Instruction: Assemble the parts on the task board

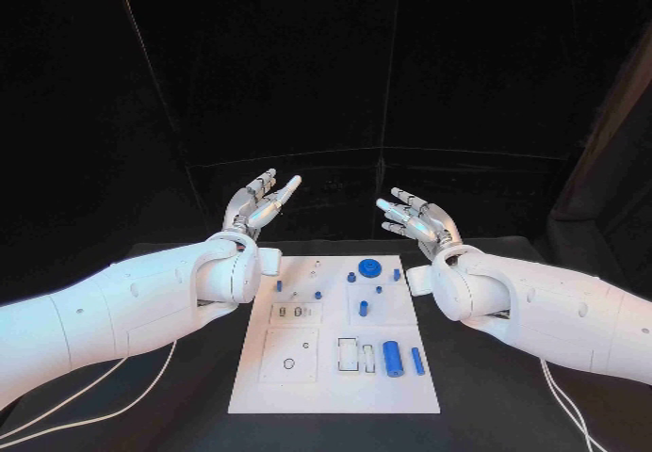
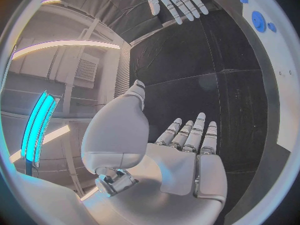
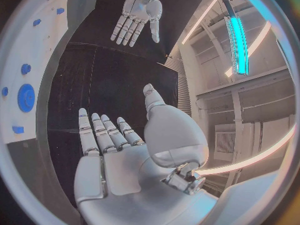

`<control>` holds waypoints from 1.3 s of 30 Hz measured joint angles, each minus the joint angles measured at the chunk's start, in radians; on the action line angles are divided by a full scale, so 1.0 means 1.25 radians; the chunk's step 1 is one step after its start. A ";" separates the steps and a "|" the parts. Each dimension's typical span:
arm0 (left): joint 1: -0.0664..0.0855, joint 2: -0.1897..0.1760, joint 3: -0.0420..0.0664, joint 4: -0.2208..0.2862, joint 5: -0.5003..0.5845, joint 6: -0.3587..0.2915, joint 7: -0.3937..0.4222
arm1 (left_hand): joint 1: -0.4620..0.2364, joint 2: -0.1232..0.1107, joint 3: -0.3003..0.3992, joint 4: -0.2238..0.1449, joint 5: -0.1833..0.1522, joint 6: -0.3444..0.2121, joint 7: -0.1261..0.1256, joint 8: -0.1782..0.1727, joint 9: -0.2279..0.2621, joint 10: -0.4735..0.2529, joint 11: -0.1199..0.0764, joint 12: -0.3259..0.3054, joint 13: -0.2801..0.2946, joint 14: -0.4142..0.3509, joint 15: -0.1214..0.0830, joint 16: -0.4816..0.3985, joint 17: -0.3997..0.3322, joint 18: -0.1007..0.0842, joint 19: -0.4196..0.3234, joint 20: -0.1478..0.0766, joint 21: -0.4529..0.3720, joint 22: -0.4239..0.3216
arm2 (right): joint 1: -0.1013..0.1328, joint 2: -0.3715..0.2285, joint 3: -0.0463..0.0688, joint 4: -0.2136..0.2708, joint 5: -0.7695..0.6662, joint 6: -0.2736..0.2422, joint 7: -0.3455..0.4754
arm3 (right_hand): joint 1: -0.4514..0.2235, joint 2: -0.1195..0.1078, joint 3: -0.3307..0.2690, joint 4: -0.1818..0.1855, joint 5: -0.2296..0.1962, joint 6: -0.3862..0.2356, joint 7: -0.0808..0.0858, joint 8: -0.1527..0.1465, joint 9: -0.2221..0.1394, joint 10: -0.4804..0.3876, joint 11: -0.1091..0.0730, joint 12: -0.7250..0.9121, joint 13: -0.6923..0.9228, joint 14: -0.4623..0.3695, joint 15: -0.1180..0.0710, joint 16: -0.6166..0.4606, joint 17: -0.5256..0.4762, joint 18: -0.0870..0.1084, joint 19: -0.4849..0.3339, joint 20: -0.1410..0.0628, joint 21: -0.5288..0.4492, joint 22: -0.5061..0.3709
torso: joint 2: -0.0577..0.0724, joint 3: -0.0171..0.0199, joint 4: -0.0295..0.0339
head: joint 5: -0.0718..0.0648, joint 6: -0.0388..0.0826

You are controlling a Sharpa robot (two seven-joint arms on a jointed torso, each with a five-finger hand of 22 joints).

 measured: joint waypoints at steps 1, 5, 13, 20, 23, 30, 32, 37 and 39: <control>0.002 0.002 -0.001 -0.004 0.002 0.009 0.003 | 0.013 0.001 0.002 0.004 0.000 0.008 -0.001 0.001 0.001 0.005 0.005 0.000 0.001 0.009 0.002 0.004 0.001 0.000 0.003 0.003 0.000 0.001 | 0.003 0.003 0.000 -0.008 -0.010 0.018 -0.005 | 0.016 0.001 0.001 -0.008 0.000 0.020 0.001 0.003 0.002 0.031 0.001 0.005 0.002 0.032 0.000 0.006 0.003 0.012 0.016 0.002 0.004 0.002 | 0.000 0.0000 -0.0001 | 0.000 0.000; 0.004 0.004 -0.003 -0.009 0.011 0.035 0.013 | 0.036 0.005 0.006 0.009 0.000 0.020 0.000 0.004 0.002 0.028 0.016 0.001 0.003 0.033 0.010 0.016 0.006 0.012 0.010 0.010 0.006 0.004 | 0.010 0.014 -0.001 -0.034 -0.051 0.088 -0.025 | 0.073 0.004 0.009 -0.040 -0.002 0.129 0.009 0.021 0.011 0.177 -0.003 0.034 0.011 0.176 -0.010 0.036 0.011 0.031 0.101 0.004 0.026 0.012 | 0.000 0.0000 -0.0002 | 0.000 0.000; 0.001 -0.033 -0.003 0.007 0.021 0.070 0.025 | 0.067 0.017 0.006 0.009 0.000 0.061 0.003 0.009 0.007 0.074 0.030 0.007 0.007 0.101 0.023 0.040 0.013 0.013 0.063 0.014 0.024 0.013 | 0.020 0.006 -0.002 -0.086 -0.163 0.144 -0.043 | 0.137 0.012 0.024 -0.087 -0.011 0.346 0.035 0.044 0.023 0.362 -0.027 0.058 0.016 0.361 -0.040 0.059 0.015 0.056 0.219 0.002 0.063 0.023 | 0.009 -0.0001 -0.0002 | -0.002 0.000; -0.003 -0.058 -0.005 0.036 0.027 0.092 0.032 | 0.097 0.041 0.007 -0.001 0.003 0.185 0.011 0.037 0.020 0.284 0.069 0.054 0.028 0.277 0.022 0.103 0.035 0.028 0.272 0.013 0.097 0.050 | 0.034 -0.007 -0.003 -0.099 -0.310 0.129 -0.051 | 0.159 0.017 0.036 -0.120 -0.014 0.459 0.057 0.049 0.025 0.455 -0.044 0.060 0.017 0.466 -0.062 0.062 0.018 0.062 0.291 -0.010 0.087 0.025 | 0.032 0.0004 0.0040 | -0.008 0.008; -0.002 -0.069 -0.004 0.050 0.026 0.101 0.034 | 0.109 0.056 -0.005 -0.025 0.003 0.304 0.021 0.063 0.030 0.476 0.055 0.110 0.043 0.380 -0.002 0.138 0.044 0.044 0.424 0.009 0.156 0.074 | 0.045 -0.007 -0.002 -0.101 -0.366 0.127 -0.060 | 0.159 0.017 0.039 -0.133 -0.014 0.487 0.065 0.049 0.026 0.486 -0.052 0.060 0.017 0.505 -0.073 0.064 0.020 0.062 0.319 -0.019 0.099 0.027 | 0.043 0.0013 0.0077 | -0.011 0.012; -0.002 -0.099 -0.004 0.090 0.017 0.119 0.036 | 0.129 0.081 -0.021 -0.072 0.003 0.503 0.057 0.112 0.045 0.598 0.026 0.149 0.042 0.490 -0.035 0.161 0.047 0.069 0.508 -0.001 0.181 0.077 | 0.070 -0.005 -0.002 -0.110 -0.529 0.131 -0.103 | 0.166 0.016 0.053 -0.163 -0.014 0.541 0.059 0.044 0.027 0.551 -0.072 0.054 0.018 0.587 -0.099 0.071 0.027 0.074 0.395 -0.048 0.135 0.036 | 0.067 0.0014 0.0163 | -0.017 0.017; -0.002 -0.108 -0.004 0.110 0.011 0.125 0.036 | 0.134 0.086 -0.023 -0.087 0.002 0.523 0.064 0.114 0.045 0.619 0.019 0.149 0.041 0.512 -0.041 0.161 0.047 0.069 0.527 -0.007 0.182 0.077 | 0.080 -0.001 -0.001 -0.111 -0.592 0.136 -0.123 | 0.176 0.013 0.059 -0.169 -0.014 0.557 0.054 0.044 0.027 0.570 -0.078 0.054 0.019 0.608 -0.108 0.072 0.029 0.074 0.415 -0.057 0.147 0.040 | 0.075 0.0006 0.0202 | -0.021 0.017; -0.003 -0.128 -0.004 0.156 -0.004 0.138 0.036 | 0.140 0.092 -0.031 -0.120 0.003 0.553 0.065 0.114 0.038 0.655 0.008 0.149 0.036 0.554 -0.054 0.161 0.049 0.069 0.563 -0.019 0.185 0.074 | 0.095 0.012 -0.001 -0.110 -0.740 0.157 -0.183 | 0.186 0.005 0.066 -0.176 -0.009 0.590 0.041 0.044 0.028 0.616 -0.095 0.050 0.021 0.670 -0.130 0.096 0.045 0.074 0.468 -0.084 0.190 0.059 | 0.090 -0.0028 0.0297 | -0.030 0.017; -0.003 -0.132 -0.004 0.170 -0.009 0.143 0.035 | 0.143 0.096 -0.034 -0.123 0.002 0.556 0.068 0.110 0.035 0.656 0.010 0.148 0.035 0.554 -0.055 0.158 0.049 0.069 0.563 -0.019 0.185 0.072 | 0.101 0.018 -0.001 -0.111 -0.796 0.168 -0.208 | 0.189 0.001 0.068 -0.178 -0.014 0.597 0.034 0.044 0.028 0.630 -0.102 0.050 0.021 0.701 -0.140 0.110 0.055 0.074 0.491 -0.094 0.212 0.069 | 0.097 -0.0041 0.0341 | -0.034 0.017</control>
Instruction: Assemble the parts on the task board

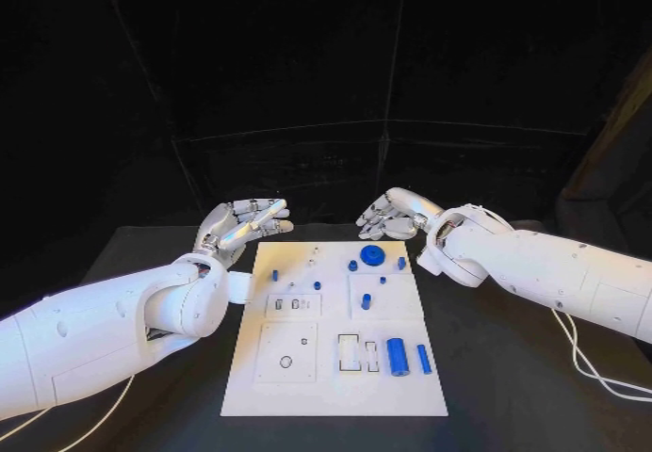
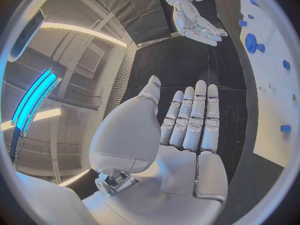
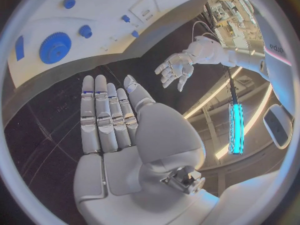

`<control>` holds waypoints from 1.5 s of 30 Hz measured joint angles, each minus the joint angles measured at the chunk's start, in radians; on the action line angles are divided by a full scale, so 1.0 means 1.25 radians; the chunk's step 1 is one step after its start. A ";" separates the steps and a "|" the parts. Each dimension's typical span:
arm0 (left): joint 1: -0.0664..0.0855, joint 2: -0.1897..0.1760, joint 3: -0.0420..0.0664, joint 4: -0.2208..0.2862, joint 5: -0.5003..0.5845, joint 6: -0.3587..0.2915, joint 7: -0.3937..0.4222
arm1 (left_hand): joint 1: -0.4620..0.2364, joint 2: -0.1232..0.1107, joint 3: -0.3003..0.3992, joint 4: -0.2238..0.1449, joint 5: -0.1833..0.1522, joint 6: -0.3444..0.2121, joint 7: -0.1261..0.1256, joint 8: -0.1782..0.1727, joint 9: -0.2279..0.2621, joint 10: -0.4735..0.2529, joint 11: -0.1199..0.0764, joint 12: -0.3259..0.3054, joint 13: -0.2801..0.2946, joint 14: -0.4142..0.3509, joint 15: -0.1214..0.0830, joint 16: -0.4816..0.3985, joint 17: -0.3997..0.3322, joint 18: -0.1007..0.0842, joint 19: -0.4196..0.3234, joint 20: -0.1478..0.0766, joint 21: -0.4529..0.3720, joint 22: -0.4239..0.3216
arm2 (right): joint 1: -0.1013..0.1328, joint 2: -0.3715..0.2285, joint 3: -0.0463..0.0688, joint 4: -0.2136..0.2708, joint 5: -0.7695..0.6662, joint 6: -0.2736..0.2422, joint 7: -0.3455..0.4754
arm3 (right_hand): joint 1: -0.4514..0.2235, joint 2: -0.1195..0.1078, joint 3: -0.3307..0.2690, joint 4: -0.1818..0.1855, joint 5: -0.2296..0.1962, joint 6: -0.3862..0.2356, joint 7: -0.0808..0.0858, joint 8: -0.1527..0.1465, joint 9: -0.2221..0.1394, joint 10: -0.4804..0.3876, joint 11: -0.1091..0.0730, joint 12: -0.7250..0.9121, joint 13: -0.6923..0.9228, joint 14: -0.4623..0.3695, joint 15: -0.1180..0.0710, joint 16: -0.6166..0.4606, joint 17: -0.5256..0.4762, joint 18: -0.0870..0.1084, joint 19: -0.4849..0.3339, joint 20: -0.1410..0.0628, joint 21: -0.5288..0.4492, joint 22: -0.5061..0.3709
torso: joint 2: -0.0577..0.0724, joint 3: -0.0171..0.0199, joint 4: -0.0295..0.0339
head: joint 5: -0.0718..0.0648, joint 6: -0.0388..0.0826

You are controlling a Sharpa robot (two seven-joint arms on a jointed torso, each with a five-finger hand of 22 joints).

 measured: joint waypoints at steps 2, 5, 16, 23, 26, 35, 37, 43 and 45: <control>-0.001 -0.004 0.000 0.012 -0.006 0.005 -0.001 | -0.004 0.004 0.000 -0.005 0.000 0.000 0.000 -0.002 -0.002 0.003 -0.003 -0.007 -0.001 0.006 0.000 -0.003 0.000 0.000 0.003 -0.002 0.000 -0.002 | 0.004 0.005 0.000 -0.001 -0.059 0.012 -0.026 | -0.002 -0.022 0.000 0.000 -0.019 0.026 -0.013 -0.007 0.000 0.033 -0.020 -0.016 0.001 0.116 -0.037 0.082 0.057 0.000 0.097 -0.046 0.100 0.051 | 0.006 -0.0011 0.0038 | -0.003 0.001; -0.002 -0.009 0.000 0.026 -0.012 0.011 -0.003 | -0.004 0.004 -0.003 -0.007 0.000 0.000 0.000 -0.006 -0.002 0.003 -0.003 -0.008 -0.001 0.006 0.000 -0.004 0.000 0.000 0.006 0.000 0.000 -0.002 | 0.006 0.011 0.000 -0.001 -0.136 0.030 -0.061 | -0.010 -0.031 0.000 0.000 -0.021 0.028 -0.015 -0.012 0.000 0.036 -0.022 -0.024 0.001 0.134 -0.047 0.144 0.099 0.000 0.130 -0.062 0.148 0.077 | 0.014 -0.0023 0.0084 | -0.007 0.002; -0.003 -0.034 0.000 0.048 -0.023 0.025 -0.011 | -0.008 0.008 -0.009 -0.017 0.000 0.003 0.003 -0.014 -0.004 0.003 -0.003 -0.018 -0.002 0.006 0.000 -0.018 0.000 0.000 0.010 -0.001 -0.003 -0.007 | 0.014 0.030 0.001 0.009 -0.324 0.087 -0.138 | -0.018 -0.039 0.004 -0.002 -0.021 0.010 -0.025 -0.012 0.000 -0.003 -0.024 -0.031 0.001 0.134 -0.047 0.435 0.317 0.000 0.121 -0.066 0.322 0.188 | 0.041 -0.0054 0.0157 | -0.016 0.009; -0.003 -0.040 0.000 0.055 -0.025 0.029 -0.016 | -0.008 0.008 -0.009 -0.022 0.000 0.003 0.003 -0.014 -0.005 0.003 -0.003 -0.019 -0.002 0.006 0.000 -0.022 0.000 0.000 0.012 0.001 -0.006 -0.009 | 0.016 0.038 0.001 0.010 -0.375 0.119 -0.160 | -0.021 -0.042 0.010 -0.001 -0.021 -0.001 -0.025 -0.014 0.000 -0.016 -0.022 -0.031 0.000 0.134 -0.047 0.525 0.408 0.000 0.099 -0.063 0.374 0.223 | 0.052 -0.0065 0.0180 | -0.019 0.012; -0.002 -0.043 0.000 0.057 -0.026 0.031 -0.018 | -0.011 0.011 -0.010 -0.023 0.000 0.003 0.003 -0.018 -0.005 0.003 -0.003 -0.023 -0.002 0.006 0.000 -0.023 0.000 0.000 0.012 0.001 -0.006 -0.010 | 0.016 0.043 0.001 0.008 -0.388 0.132 -0.167 | -0.021 -0.042 0.015 -0.001 -0.021 -0.001 -0.025 -0.014 0.000 -0.016 -0.022 -0.031 0.000 0.134 -0.047 0.560 0.443 0.000 0.092 -0.062 0.393 0.235 | 0.056 -0.0065 0.0186 | -0.018 0.012; -0.002 -0.045 0.000 0.054 -0.027 0.034 -0.022 | -0.012 0.012 -0.011 -0.028 0.000 0.003 0.003 -0.023 -0.006 0.003 -0.003 -0.026 -0.002 0.006 0.000 -0.028 0.000 0.000 0.015 -0.002 -0.012 -0.011 | 0.016 0.055 0.001 -0.001 -0.411 0.160 -0.175 | -0.021 -0.042 0.040 -0.002 -0.021 0.002 -0.022 -0.014 0.000 -0.009 -0.022 -0.031 -0.001 0.134 -0.047 0.679 0.567 0.000 0.100 -0.060 0.495 0.344 | 0.062 -0.0054 0.0218 | -0.018 0.012; -0.002 -0.045 0.000 0.053 -0.027 0.034 -0.023 | -0.012 0.012 -0.011 -0.028 0.000 0.003 0.003 -0.023 -0.006 0.003 -0.003 -0.026 -0.002 0.006 0.000 -0.028 0.000 0.000 0.015 -0.002 -0.012 -0.011 | 0.016 0.057 0.001 -0.003 -0.414 0.165 -0.176 | -0.022 -0.042 0.044 -0.003 -0.021 0.002 -0.022 -0.014 0.000 -0.010 -0.022 -0.031 -0.001 0.134 -0.047 0.689 0.577 0.000 0.100 -0.060 0.505 0.355 | 0.063 -0.0050 0.0219 | -0.018 0.013; -0.002 -0.047 0.000 0.054 -0.027 0.036 -0.026 | -0.012 0.012 -0.011 -0.028 0.000 0.003 0.003 -0.023 -0.006 0.003 -0.003 -0.026 -0.002 0.008 0.003 -0.028 0.000 0.000 0.018 0.001 -0.012 -0.012 | 0.016 0.062 0.001 -0.009 -0.420 0.179 -0.177 | -0.018 -0.028 0.073 -0.003 -0.021 0.014 -0.022 -0.014 0.000 -0.002 -0.024 -0.031 -0.001 0.134 -0.047 0.729 0.618 -0.008 0.110 -0.056 0.550 0.407 | 0.066 -0.0035 0.0219 | -0.018 0.016; -0.002 -0.047 0.000 0.055 -0.027 0.036 -0.027 | -0.012 0.012 -0.011 -0.028 0.000 0.003 0.003 -0.023 -0.006 0.003 -0.003 -0.026 -0.002 0.008 0.003 -0.028 0.000 0.000 0.018 0.001 -0.012 -0.012 | 0.016 0.064 0.001 -0.012 -0.421 0.183 -0.177 | -0.022 -0.024 0.082 -0.003 -0.021 0.018 -0.024 -0.014 0.000 0.003 -0.025 -0.031 -0.001 0.134 -0.047 0.740 0.630 -0.013 0.110 -0.056 0.563 0.423 | 0.067 -0.0031 0.0220 | -0.018 0.016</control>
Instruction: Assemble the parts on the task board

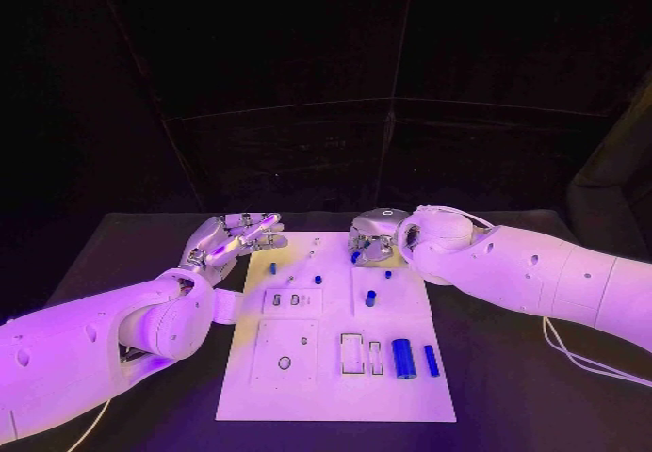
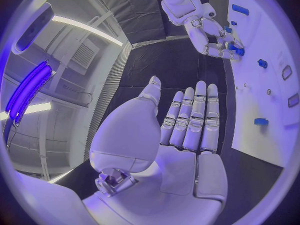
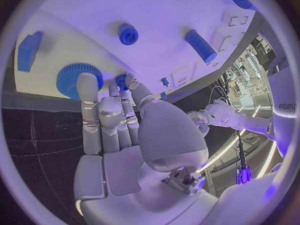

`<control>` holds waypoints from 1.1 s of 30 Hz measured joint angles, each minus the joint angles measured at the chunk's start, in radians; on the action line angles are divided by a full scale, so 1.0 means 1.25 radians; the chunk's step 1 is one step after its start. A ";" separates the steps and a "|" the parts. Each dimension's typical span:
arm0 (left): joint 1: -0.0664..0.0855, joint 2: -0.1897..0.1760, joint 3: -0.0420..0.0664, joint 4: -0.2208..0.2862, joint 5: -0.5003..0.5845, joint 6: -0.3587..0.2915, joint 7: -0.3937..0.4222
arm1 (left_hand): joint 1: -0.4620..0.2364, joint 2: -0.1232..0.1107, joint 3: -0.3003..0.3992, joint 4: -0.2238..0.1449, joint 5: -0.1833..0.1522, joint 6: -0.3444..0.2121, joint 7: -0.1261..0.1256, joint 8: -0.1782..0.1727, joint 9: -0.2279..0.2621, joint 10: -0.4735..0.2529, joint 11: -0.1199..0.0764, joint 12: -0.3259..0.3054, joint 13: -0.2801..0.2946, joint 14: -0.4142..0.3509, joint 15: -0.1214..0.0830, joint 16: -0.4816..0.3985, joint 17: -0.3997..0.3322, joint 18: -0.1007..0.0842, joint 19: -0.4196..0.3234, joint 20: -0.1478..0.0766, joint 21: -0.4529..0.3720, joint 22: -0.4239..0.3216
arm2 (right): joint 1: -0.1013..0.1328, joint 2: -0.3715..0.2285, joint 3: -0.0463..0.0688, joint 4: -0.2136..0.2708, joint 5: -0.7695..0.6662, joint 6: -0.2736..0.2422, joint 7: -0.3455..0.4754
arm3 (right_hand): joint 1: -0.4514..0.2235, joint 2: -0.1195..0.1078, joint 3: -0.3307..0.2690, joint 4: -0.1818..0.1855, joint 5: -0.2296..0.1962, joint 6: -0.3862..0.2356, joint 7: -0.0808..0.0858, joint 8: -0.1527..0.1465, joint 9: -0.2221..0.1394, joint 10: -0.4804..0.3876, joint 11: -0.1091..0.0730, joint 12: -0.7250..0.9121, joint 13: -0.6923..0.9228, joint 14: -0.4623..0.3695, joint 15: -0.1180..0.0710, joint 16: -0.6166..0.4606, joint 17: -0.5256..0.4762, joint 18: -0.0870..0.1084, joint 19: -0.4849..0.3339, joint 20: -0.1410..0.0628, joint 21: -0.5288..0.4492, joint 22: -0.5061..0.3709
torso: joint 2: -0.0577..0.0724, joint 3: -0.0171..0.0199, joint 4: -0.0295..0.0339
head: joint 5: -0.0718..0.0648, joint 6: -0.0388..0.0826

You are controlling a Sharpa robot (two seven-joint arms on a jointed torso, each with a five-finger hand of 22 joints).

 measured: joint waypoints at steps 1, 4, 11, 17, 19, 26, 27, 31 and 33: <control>0.000 0.000 0.000 0.000 0.000 0.000 0.000 | 0.000 0.000 0.000 0.000 0.000 0.000 0.000 0.000 0.000 0.000 0.000 0.000 0.000 0.000 0.000 0.000 0.000 0.000 0.000 0.000 0.000 0.000 | 0.000 0.001 0.000 -0.001 0.000 0.002 0.000 | 0.000 0.003 0.008 0.000 -0.002 0.006 0.000 0.000 0.000 0.005 0.000 0.000 0.000 0.000 0.000 0.010 0.010 0.000 0.006 0.000 0.011 0.013 | 0.001 0.0004 0.0004 | 0.000 -0.001; 0.000 0.000 0.000 -0.001 0.000 0.001 -0.002 | 0.000 0.000 -0.001 -0.003 0.000 0.000 0.000 -0.004 0.000 0.000 0.000 -0.004 0.000 0.000 0.000 0.000 0.000 0.000 0.000 0.000 0.000 -0.001 | 0.001 0.003 0.001 -0.004 -0.001 0.006 0.000 | 0.002 0.005 0.040 0.001 -0.007 0.018 -0.003 0.000 0.000 0.018 -0.005 0.000 -0.001 0.000 0.000 0.039 0.038 0.000 0.012 0.000 0.045 0.052 | 0.001 0.0012 0.0008 | 0.000 -0.003; 0.000 0.000 0.000 -0.003 0.000 0.001 -0.007 | 0.005 0.011 0.002 -0.014 0.000 0.000 0.000 -0.008 0.000 0.000 0.000 -0.009 0.000 0.000 0.000 -0.007 0.000 0.000 0.003 -0.003 -0.004 -0.004 | 0.002 0.006 0.002 -0.006 -0.003 0.009 0.001 | -0.003 0.000 0.111 0.002 -0.013 0.032 -0.004 -0.002 -0.001 0.030 -0.005 -0.004 -0.002 0.003 -0.003 0.066 0.060 0.000 0.011 0.000 0.084 0.090 | 0.003 0.0021 0.0008 | 0.003 -0.004; 0.000 -0.001 0.000 -0.003 -0.001 0.001 -0.010 | 0.016 0.021 0.013 -0.026 0.000 0.002 0.002 -0.012 0.000 0.003 0.003 -0.013 0.000 0.006 0.000 -0.012 0.000 0.000 0.006 0.000 -0.007 -0.006 | 0.000 -0.002 0.000 0.010 -0.005 -0.024 0.006 | -0.014 -0.011 0.170 0.002 -0.016 0.042 -0.003 -0.003 0.000 0.038 -0.007 -0.007 -0.002 0.003 -0.003 0.082 0.073 -0.012 0.011 0.000 0.108 0.114 | 0.004 0.0025 0.0005 | 0.005 -0.003; 0.000 -0.002 0.000 -0.003 -0.001 0.001 -0.011 | 0.016 0.021 0.011 -0.029 0.000 0.003 0.003 -0.012 0.000 0.003 0.003 -0.013 0.000 0.006 0.000 -0.012 0.000 0.000 0.006 0.000 -0.007 -0.007 | 0.000 -0.005 0.000 0.016 -0.004 -0.046 0.008 | -0.015 -0.021 0.185 0.003 -0.020 0.043 -0.002 -0.002 0.000 0.038 -0.007 -0.007 -0.001 0.003 -0.003 0.088 0.074 -0.012 0.006 0.001 0.112 0.118 | 0.004 0.0025 0.0005 | 0.005 -0.001; 0.000 -0.001 0.000 -0.003 -0.001 0.001 -0.013 | 0.014 0.023 0.015 -0.032 0.000 0.003 0.003 -0.012 0.000 0.003 0.003 -0.013 0.000 0.006 0.000 -0.012 0.000 0.000 0.008 -0.002 -0.007 -0.008 | 0.000 0.003 0.001 0.018 0.002 -0.121 0.003 | -0.024 -0.030 0.207 0.008 -0.025 0.041 0.000 -0.002 0.000 0.038 -0.007 -0.007 -0.001 0.003 -0.003 0.092 0.077 -0.012 0.004 0.002 0.118 0.125 | 0.005 0.0017 0.0023 | 0.006 0.003; 0.000 0.000 0.000 -0.003 -0.001 0.001 -0.013 | 0.013 0.024 0.015 -0.033 0.000 0.003 0.003 -0.012 0.000 0.003 0.003 -0.013 0.000 0.006 0.000 -0.012 0.000 0.000 0.008 -0.002 -0.007 -0.008 | 0.000 0.007 0.001 0.014 0.004 -0.132 0.000 | -0.024 -0.030 0.209 0.009 -0.026 0.039 0.002 -0.002 0.000 0.036 -0.005 -0.007 -0.001 0.003 -0.003 0.092 0.077 -0.012 0.003 0.003 0.118 0.125 | 0.005 0.0016 0.0032 | 0.006 0.004; 0.000 0.001 0.000 -0.003 -0.001 0.001 -0.013 | 0.013 0.024 0.018 -0.035 0.000 0.006 0.000 -0.012 0.000 0.003 0.003 -0.013 0.000 0.011 0.000 -0.012 0.001 0.000 0.011 0.000 -0.007 -0.008 | 0.000 0.031 0.001 -0.007 0.007 -0.160 -0.010 | -0.029 -0.035 0.223 0.010 -0.030 0.037 0.004 -0.002 0.000 0.032 -0.001 -0.007 -0.001 0.003 -0.003 0.095 0.080 -0.012 0.003 0.003 0.122 0.128 | 0.006 0.0012 0.0065 | 0.007 0.005; 0.000 0.001 0.000 -0.003 -0.001 0.001 -0.013 | 0.015 0.027 0.018 -0.035 0.000 0.006 0.000 -0.012 0.000 0.005 0.005 -0.013 0.000 0.011 0.000 -0.015 0.001 0.000 0.011 0.000 -0.007 -0.009 | 0.000 0.042 0.001 -0.017 0.008 -0.170 -0.014 | -0.034 -0.040 0.230 0.013 -0.030 0.037 0.004 -0.002 0.000 0.032 -0.001 -0.007 -0.001 0.003 -0.003 0.101 0.083 -0.012 0.003 0.003 0.127 0.131 | 0.007 0.0010 0.0076 | 0.008 0.005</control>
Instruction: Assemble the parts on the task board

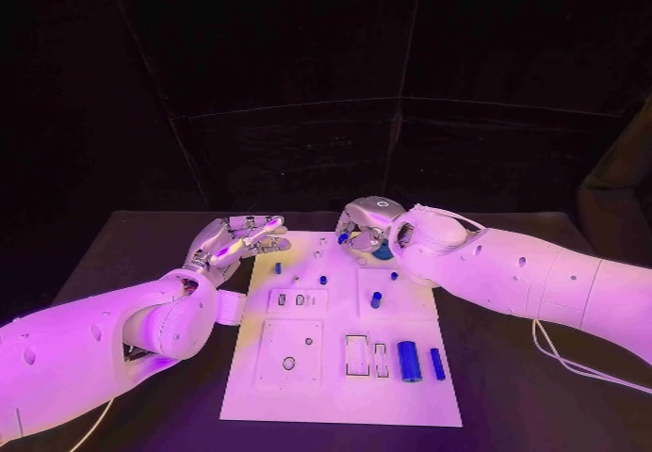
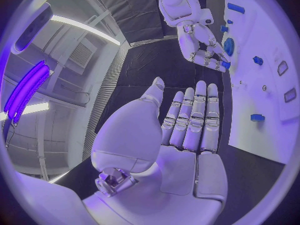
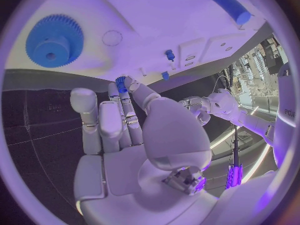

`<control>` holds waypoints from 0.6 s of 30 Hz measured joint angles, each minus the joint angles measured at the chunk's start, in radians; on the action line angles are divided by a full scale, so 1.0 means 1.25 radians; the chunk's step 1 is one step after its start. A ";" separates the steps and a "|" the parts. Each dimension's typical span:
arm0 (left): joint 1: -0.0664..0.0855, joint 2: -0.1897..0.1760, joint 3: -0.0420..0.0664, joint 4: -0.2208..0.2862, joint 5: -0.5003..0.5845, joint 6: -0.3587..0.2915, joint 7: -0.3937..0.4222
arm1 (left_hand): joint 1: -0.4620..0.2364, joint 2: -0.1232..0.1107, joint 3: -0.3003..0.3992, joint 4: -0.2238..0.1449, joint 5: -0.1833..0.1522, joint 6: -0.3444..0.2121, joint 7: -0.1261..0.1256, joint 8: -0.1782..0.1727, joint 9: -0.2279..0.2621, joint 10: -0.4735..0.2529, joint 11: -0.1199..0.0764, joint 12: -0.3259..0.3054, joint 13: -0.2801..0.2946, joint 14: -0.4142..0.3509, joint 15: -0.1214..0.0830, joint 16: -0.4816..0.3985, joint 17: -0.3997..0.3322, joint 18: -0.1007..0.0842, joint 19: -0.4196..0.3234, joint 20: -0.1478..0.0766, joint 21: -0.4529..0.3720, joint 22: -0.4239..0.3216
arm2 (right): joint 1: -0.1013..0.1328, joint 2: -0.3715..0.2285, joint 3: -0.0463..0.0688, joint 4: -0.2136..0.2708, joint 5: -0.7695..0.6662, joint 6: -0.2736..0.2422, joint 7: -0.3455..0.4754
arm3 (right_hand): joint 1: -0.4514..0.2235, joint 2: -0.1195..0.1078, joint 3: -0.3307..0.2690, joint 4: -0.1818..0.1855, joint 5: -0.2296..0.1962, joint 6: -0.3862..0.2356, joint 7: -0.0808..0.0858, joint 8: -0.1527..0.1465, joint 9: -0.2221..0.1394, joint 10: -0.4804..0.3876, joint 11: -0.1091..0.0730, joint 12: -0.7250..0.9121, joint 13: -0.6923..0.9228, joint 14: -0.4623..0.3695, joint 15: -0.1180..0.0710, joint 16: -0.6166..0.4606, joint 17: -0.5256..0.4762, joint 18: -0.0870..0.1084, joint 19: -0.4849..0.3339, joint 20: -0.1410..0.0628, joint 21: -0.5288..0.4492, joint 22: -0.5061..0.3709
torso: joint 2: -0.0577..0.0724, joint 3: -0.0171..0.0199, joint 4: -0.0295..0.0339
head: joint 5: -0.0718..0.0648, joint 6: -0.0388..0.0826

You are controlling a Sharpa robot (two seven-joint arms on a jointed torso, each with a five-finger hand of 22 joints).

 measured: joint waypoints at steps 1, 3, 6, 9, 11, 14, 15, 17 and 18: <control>0.000 0.000 0.000 0.001 0.000 0.000 0.000 | 0.000 0.000 0.000 0.000 0.000 0.000 0.000 0.000 0.000 0.001 0.001 0.000 0.000 0.000 0.000 0.000 0.000 0.000 0.000 0.000 0.000 0.000 | 0.000 0.008 0.000 -0.008 0.001 -0.006 -0.003 | -0.002 -0.002 0.005 0.001 -0.002 -0.002 0.002 0.000 0.000 -0.002 0.002 0.000 0.000 0.000 0.000 0.001 0.003 0.000 0.000 0.000 0.002 0.002 | 0.000 0.0000 0.0003 | 0.001 0.000; 0.000 -0.001 0.000 0.003 0.000 -0.001 0.000 | 0.000 0.000 0.000 -0.004 0.000 0.006 0.000 0.000 0.000 0.001 0.001 0.000 0.000 0.001 -0.001 0.000 0.000 0.000 0.002 -0.002 0.000 0.000 | 0.000 0.021 0.000 -0.018 0.002 -0.013 -0.006 | -0.006 -0.006 0.011 0.005 -0.006 -0.002 0.002 0.000 0.000 -0.004 0.004 0.000 0.001 0.000 0.000 0.006 0.006 0.000 -0.003 0.003 0.002 0.006 | 0.002 0.0001 0.0004 | 0.003 0.002; 0.000 -0.002 0.000 0.006 0.000 -0.002 0.001 | 0.000 0.000 0.000 -0.004 0.000 0.006 0.000 0.000 0.000 0.004 -0.002 0.000 0.000 0.003 -0.003 0.000 0.001 0.000 0.002 -0.002 -0.003 0.000 | 0.000 0.039 0.000 -0.032 0.003 -0.022 -0.011 | -0.006 -0.006 0.011 0.005 -0.006 -0.002 0.002 0.000 0.000 -0.004 0.004 0.000 0.001 0.000 0.000 0.006 0.010 0.000 -0.003 0.003 0.007 0.009 | 0.004 0.0000 0.0012 | 0.004 0.002; 0.001 -0.003 0.000 0.009 0.000 -0.003 0.001 | 0.000 0.000 0.000 -0.004 0.000 0.006 0.000 0.000 0.000 0.004 -0.002 0.000 0.000 0.003 -0.003 0.000 0.001 0.000 0.002 -0.002 -0.003 -0.001 | 0.000 0.057 0.000 -0.046 0.004 -0.026 -0.014 | -0.006 -0.013 0.018 0.007 -0.006 -0.008 0.003 0.000 0.001 -0.004 0.004 0.000 0.000 0.000 0.000 0.011 0.011 0.000 -0.003 0.003 0.007 0.010 | 0.007 -0.0009 0.0034 | 0.002 0.004; 0.001 -0.003 0.000 0.010 0.000 -0.004 0.002 | 0.000 0.000 0.001 -0.006 0.000 0.006 0.000 0.000 0.000 0.004 -0.002 0.000 0.000 0.003 -0.003 0.000 0.001 0.000 0.002 -0.002 -0.003 -0.001 | 0.000 0.067 0.000 -0.054 0.004 -0.026 -0.015 | -0.006 -0.013 0.018 0.007 -0.006 -0.008 0.003 0.000 0.000 -0.004 0.004 0.000 0.000 0.000 0.000 0.012 0.011 0.000 -0.003 0.003 0.007 0.010 | 0.009 -0.0016 0.0048 | 0.001 0.005; 0.001 -0.002 0.000 0.010 0.000 -0.004 0.002 | 0.000 0.000 0.002 -0.007 0.000 0.006 0.000 0.000 0.000 0.004 -0.002 0.000 0.000 0.003 -0.003 0.000 0.001 0.000 0.002 -0.002 -0.003 -0.001 | 0.000 0.083 0.000 -0.071 0.005 -0.026 -0.017 | -0.006 -0.013 0.020 0.009 -0.010 -0.008 0.003 0.000 0.000 -0.006 0.002 0.000 -0.001 0.000 0.000 0.012 0.012 0.000 -0.003 0.003 0.007 0.012 | 0.011 -0.0029 0.0074 | -0.001 0.005; 0.001 -0.002 0.000 0.010 0.000 -0.004 0.002 | 0.000 0.000 0.002 -0.007 0.000 0.006 0.000 0.000 0.000 0.004 -0.002 0.000 0.000 0.003 -0.003 0.000 0.001 0.000 0.002 -0.002 -0.003 -0.001 | 0.000 0.088 0.000 -0.076 0.005 -0.026 -0.018 | -0.009 -0.015 0.021 0.010 -0.011 -0.008 0.003 0.000 0.000 -0.009 0.003 0.000 -0.001 0.000 0.000 0.012 0.013 0.000 -0.003 0.003 0.009 0.012 | 0.011 -0.0034 0.0081 | -0.002 0.006; 0.001 -0.002 0.000 0.010 0.000 -0.004 0.002 | 0.000 0.000 0.002 -0.007 0.000 0.006 0.000 0.000 0.000 0.004 -0.002 0.000 0.000 0.003 -0.003 0.000 0.001 0.000 0.002 -0.002 -0.003 -0.001 | 0.000 0.096 0.000 -0.087 0.005 -0.025 -0.020 | -0.010 -0.017 0.023 0.012 -0.011 -0.008 0.003 0.000 0.000 -0.010 0.004 0.000 0.000 0.000 0.000 0.012 0.013 0.000 -0.003 0.003 0.012 0.012 | 0.012 -0.0039 0.0089 | -0.003 0.005; 0.001 -0.001 0.000 0.010 0.000 -0.005 0.002 | 0.000 0.000 0.002 -0.007 0.000 0.006 0.000 0.000 0.000 0.004 -0.002 0.000 0.000 0.003 -0.003 0.000 0.001 0.000 0.002 -0.002 -0.003 -0.001 | 0.000 0.099 0.000 -0.090 0.005 -0.024 -0.021 | -0.010 -0.017 0.024 0.012 -0.011 -0.008 0.003 0.000 0.000 -0.010 0.004 0.000 0.000 0.000 0.000 0.012 0.013 0.000 -0.003 0.003 0.012 0.013 | 0.012 -0.0041 0.0091 | -0.003 0.005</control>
